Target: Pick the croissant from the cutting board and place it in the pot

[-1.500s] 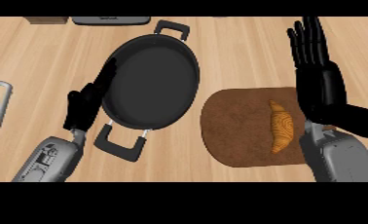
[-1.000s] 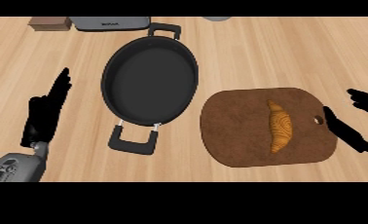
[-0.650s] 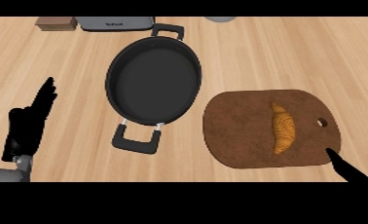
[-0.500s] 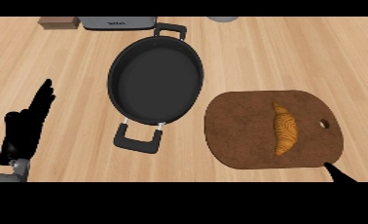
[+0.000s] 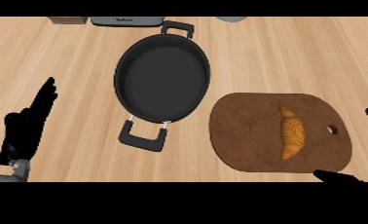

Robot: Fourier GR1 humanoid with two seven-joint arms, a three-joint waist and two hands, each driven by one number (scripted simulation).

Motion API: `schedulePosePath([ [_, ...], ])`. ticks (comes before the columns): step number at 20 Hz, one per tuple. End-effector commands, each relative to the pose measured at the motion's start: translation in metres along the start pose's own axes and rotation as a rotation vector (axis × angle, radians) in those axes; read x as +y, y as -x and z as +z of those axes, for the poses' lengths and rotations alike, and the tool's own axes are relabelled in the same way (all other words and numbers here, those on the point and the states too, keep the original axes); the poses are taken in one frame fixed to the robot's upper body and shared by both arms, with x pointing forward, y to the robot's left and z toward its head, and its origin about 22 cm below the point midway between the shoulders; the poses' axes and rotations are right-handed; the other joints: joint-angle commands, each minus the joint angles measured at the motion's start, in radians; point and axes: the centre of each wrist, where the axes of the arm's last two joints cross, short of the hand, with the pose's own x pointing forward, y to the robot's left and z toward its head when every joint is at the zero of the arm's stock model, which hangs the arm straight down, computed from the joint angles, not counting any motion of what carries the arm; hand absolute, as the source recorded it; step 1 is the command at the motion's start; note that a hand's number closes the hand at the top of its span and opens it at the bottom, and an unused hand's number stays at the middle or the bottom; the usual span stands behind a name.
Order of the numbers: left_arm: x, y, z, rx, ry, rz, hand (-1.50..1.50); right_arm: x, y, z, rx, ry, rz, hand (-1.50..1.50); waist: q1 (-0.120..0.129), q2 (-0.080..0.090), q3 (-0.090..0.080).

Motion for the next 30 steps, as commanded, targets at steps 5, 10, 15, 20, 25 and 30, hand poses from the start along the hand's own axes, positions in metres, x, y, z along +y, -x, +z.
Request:
schedulePosePath([
  [5, -0.008, -0.001, -0.001, -0.007, 0.019, -0.003, 0.0, -0.001, -0.049, -0.026, 0.191, -0.343, 0.221, -1.5, 0.021, 0.004, 0.001],
  [10, -0.004, 0.0, 0.004, 0.004, 0.003, -0.018, 0.0, 0.015, -0.076, -0.051, 0.235, -0.464, 0.24, -1.5, 0.012, -0.001, 0.003],
  [15, -0.008, 0.001, 0.0, 0.007, -0.016, 0.002, 0.0, 0.019, -0.094, -0.066, 0.259, -0.509, 0.257, -1.5, -0.004, -0.003, 0.003],
  [20, -0.006, -0.012, -0.012, -0.005, -0.009, -0.014, 0.0, 0.038, -0.102, -0.081, 0.286, -0.515, 0.349, -1.5, -0.013, -0.001, 0.004],
  [25, -0.007, -0.008, -0.009, -0.002, -0.013, -0.008, 0.0, 0.066, -0.106, -0.082, 0.305, -0.55, 0.372, -1.5, -0.017, -0.003, 0.004],
  [30, -0.005, -0.009, 0.002, 0.003, 0.001, 0.012, 0.0, 0.071, -0.103, -0.097, 0.354, -0.576, 0.383, -1.5, -0.015, -0.004, 0.004],
])
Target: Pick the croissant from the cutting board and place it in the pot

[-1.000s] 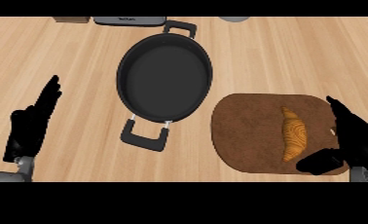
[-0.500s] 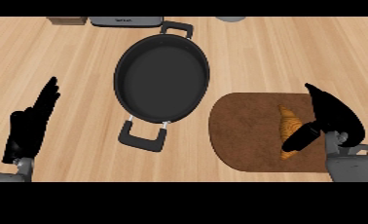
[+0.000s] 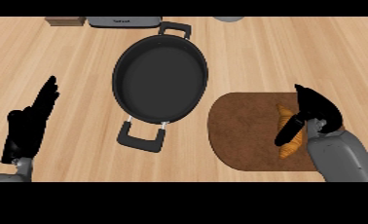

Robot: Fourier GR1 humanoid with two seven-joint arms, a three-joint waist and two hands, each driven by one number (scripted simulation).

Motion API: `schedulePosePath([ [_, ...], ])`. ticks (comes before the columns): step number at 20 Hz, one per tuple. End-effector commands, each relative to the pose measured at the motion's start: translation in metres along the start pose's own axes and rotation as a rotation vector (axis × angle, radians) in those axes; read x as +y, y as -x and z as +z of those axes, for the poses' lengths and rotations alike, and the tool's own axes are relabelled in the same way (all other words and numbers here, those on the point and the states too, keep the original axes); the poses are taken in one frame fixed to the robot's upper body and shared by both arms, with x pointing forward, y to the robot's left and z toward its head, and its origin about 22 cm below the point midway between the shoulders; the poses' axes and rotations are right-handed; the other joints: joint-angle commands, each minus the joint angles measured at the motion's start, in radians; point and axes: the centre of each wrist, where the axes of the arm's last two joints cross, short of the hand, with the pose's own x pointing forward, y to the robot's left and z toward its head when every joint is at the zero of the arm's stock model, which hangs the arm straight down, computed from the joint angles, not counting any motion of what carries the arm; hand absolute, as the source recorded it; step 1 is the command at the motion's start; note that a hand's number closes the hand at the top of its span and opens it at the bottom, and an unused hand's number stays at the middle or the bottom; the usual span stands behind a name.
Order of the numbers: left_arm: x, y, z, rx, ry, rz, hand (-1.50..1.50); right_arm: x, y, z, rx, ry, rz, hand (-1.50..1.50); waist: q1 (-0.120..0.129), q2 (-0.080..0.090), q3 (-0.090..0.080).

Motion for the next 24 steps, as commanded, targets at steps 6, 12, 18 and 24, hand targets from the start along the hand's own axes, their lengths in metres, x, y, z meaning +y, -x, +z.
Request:
schedulePosePath([
  [6, 0.02, 0.006, 0.013, 0.01, -0.001, -0.015, 0.0, 0.011, -0.014, -0.01, 0.206, -0.059, 0.07, -1.5, -0.001, -0.003, 0.0],
  [12, 0.002, 0.008, 0.015, 0.005, -0.002, -0.018, 0.0, 0.038, 0.0, -0.03, 0.196, -0.027, 0.07, -1.5, -0.007, -0.001, 0.001],
  [18, -0.005, 0.012, 0.016, 0.024, 0.006, -0.002, 0.0, 0.022, -0.006, -0.037, 0.193, -0.076, 0.072, -1.5, -0.008, -0.001, 0.0],
  [24, 0.021, 0.013, 0.002, 0.019, -0.008, -0.011, 0.0, 0.039, -0.008, -0.019, 0.104, -0.066, 0.147, 1.5, -0.012, -0.002, 0.0],
])
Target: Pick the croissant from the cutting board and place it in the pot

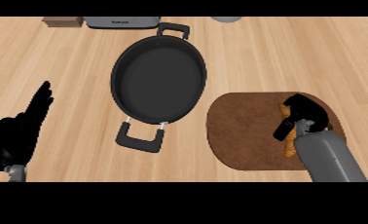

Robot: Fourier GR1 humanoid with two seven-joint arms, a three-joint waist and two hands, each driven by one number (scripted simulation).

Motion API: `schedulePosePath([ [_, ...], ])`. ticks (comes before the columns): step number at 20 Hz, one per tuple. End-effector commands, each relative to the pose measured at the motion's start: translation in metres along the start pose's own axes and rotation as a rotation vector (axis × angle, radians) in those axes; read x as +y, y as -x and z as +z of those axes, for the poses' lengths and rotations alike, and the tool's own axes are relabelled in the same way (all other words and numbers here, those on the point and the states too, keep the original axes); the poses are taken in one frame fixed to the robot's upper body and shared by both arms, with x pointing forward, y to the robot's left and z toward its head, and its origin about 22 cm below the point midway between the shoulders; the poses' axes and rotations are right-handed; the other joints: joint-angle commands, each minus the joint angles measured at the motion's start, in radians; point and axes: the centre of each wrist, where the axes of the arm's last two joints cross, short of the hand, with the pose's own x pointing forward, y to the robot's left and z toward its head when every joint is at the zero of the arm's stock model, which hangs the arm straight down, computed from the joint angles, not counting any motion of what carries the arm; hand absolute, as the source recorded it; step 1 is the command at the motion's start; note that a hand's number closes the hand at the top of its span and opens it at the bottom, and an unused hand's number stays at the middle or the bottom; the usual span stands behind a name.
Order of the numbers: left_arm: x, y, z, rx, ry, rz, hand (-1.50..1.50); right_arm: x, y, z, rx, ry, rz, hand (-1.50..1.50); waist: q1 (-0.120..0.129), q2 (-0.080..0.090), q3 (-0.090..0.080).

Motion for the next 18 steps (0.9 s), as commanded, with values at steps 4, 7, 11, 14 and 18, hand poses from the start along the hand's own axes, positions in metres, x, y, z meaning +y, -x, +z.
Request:
schedulePosePath([
  [4, 0.001, -0.004, -0.002, -0.011, -0.011, 0.005, 0.0, -0.001, -0.007, -0.003, 0.033, -0.015, 0.034, 1.5, 0.001, 0.004, 0.005],
  [7, -0.006, -0.001, 0.005, -0.006, 0.002, 0.004, 0.0, 0.018, -0.002, 0.003, 0.048, -0.02, 0.027, 1.5, 0.0, 0.004, 0.005],
  [11, 0.002, 0.006, -0.002, 0.001, -0.004, -0.006, 0.0, 0.026, -0.046, 0.058, -0.153, 0.007, 0.098, 1.5, -0.005, 0.0, 0.004],
  [14, -0.018, -0.008, -0.007, -0.056, 0.073, -0.008, 0.0, 0.052, -0.112, 0.125, -0.574, 0.042, 0.196, 1.5, 0.105, 0.011, 0.005],
  [18, -0.031, -0.018, -0.012, -0.083, 0.138, -0.017, 0.0, 0.068, -0.136, 0.179, -0.835, 0.146, 0.33, 1.5, 0.178, 0.019, 0.005],
])
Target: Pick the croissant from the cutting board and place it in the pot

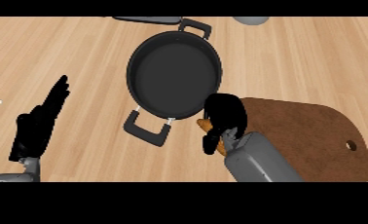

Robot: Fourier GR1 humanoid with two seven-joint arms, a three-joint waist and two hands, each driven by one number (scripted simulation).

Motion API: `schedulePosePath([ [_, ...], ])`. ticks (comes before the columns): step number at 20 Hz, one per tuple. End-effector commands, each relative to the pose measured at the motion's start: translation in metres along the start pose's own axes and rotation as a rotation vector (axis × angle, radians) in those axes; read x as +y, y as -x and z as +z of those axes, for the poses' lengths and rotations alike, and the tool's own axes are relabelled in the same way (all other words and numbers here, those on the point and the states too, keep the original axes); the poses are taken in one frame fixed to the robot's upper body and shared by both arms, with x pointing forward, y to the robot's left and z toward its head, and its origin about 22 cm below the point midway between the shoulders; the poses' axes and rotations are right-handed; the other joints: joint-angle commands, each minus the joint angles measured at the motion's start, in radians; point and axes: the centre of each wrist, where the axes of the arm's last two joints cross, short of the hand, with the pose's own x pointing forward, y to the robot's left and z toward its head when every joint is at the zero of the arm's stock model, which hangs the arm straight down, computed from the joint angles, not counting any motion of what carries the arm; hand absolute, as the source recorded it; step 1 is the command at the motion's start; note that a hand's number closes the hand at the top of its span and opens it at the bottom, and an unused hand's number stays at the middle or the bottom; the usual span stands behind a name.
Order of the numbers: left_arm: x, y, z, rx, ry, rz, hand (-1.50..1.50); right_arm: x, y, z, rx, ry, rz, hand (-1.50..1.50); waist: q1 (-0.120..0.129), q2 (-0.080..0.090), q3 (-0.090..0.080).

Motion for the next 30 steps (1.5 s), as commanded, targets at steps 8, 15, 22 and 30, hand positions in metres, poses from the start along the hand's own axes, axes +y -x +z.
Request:
schedulePosePath([
  [8, -0.008, -0.009, -0.013, 0.007, 0.026, -0.01, 0.0, -0.011, -0.114, 0.089, -0.324, 0.526, 0.102, 1.5, 0.003, -0.015, -0.002],
  [15, -0.007, -0.004, -0.015, 0.029, 0.012, -0.018, 0.0, -0.028, -0.134, 0.11, -0.329, 0.739, -0.07, 1.5, -0.02, -0.011, -0.002],
  [22, -0.001, -0.009, -0.017, 0.019, -0.034, -0.002, 0.0, -0.062, -0.148, 0.109, -0.346, 0.817, -0.229, 1.5, -0.04, -0.007, -0.001],
  [30, -0.001, 0.004, -0.015, 0.024, -0.028, -0.006, 0.0, -0.106, -0.167, 0.09, -0.352, 0.855, -0.294, 1.5, -0.055, 0.0, -0.002],
])
